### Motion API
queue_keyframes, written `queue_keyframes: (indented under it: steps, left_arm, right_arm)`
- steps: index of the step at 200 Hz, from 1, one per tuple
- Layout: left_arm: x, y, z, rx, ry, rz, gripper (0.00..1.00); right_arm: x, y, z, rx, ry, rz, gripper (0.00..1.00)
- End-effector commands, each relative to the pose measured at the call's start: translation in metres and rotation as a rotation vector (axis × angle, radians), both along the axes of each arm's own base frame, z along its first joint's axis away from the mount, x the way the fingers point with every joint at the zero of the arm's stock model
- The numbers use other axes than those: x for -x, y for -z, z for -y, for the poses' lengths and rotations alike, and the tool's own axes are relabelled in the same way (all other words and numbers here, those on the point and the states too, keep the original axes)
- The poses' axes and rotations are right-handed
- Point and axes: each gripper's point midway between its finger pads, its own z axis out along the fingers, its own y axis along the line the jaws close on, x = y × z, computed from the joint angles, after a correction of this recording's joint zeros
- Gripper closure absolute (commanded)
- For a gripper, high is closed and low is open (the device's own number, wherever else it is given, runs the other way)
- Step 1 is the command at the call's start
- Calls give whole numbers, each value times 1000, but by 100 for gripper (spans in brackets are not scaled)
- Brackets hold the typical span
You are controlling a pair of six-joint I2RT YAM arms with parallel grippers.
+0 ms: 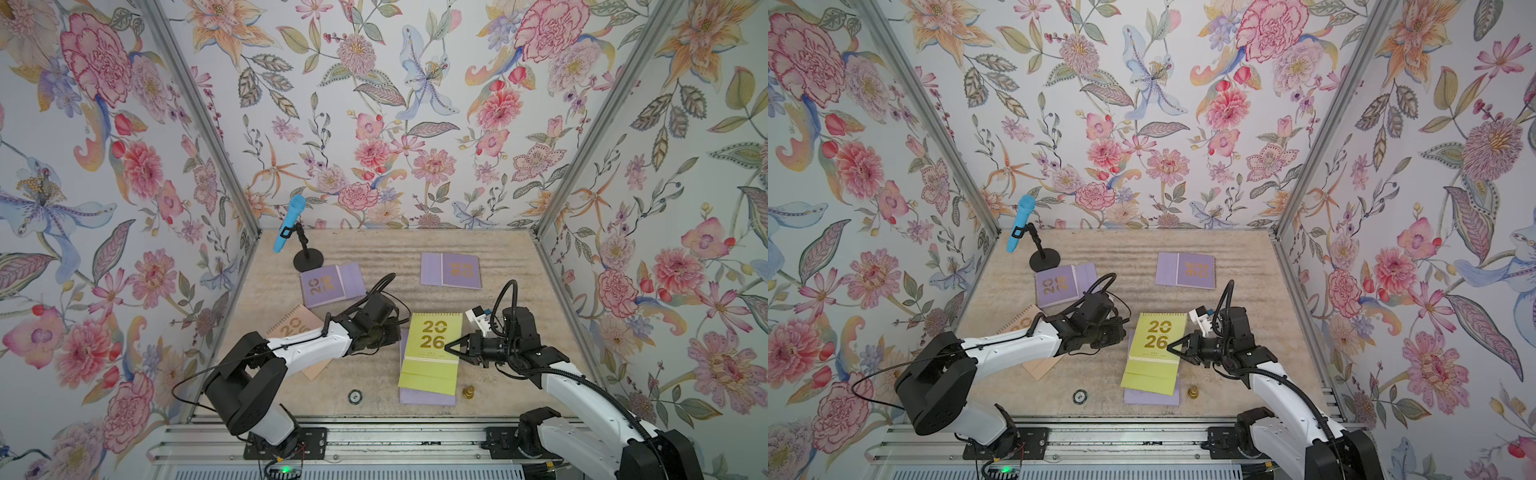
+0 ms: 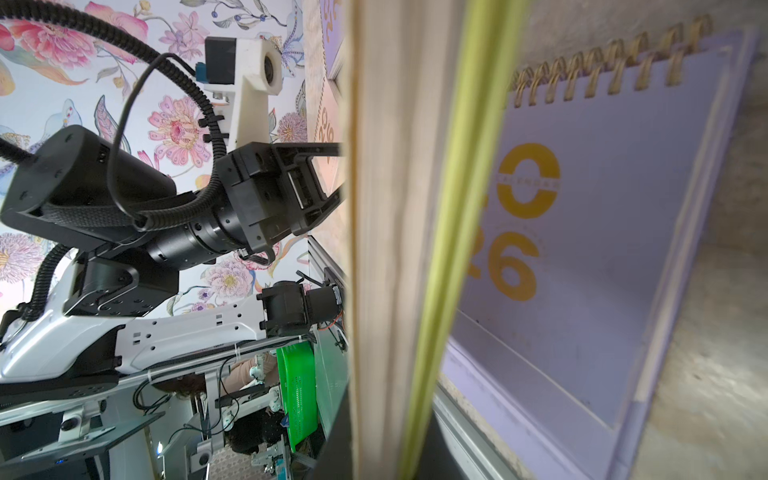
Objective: Stack the calendars
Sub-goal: Place the calendar at the calendar.
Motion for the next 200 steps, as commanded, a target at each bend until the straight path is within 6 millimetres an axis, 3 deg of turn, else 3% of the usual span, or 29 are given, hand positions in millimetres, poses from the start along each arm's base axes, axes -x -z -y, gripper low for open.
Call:
queue_keyframes:
  steps: [1, 95, 167, 171, 200]
  left_arm:
    - [0, -2, 1, 15, -37, 19, 100]
    - [21, 23, -9, -31, -28, -40, 100]
    - [28, 27, 0, -15, -4, -55, 100]
    - [30, 38, -1, -37, -2, -76, 100]
    - [32, 42, 1, -40, 6, -85, 100]
  right_arm:
    - [11, -5, -5, -22, -87, 37, 96]
    - [11, 13, -17, 29, -158, 35, 96]
    - [3, 13, -20, 30, -183, 51, 96]
    - [3, 13, -21, 30, -183, 50, 96]
    - [0, 16, -22, 34, -191, 45, 96]
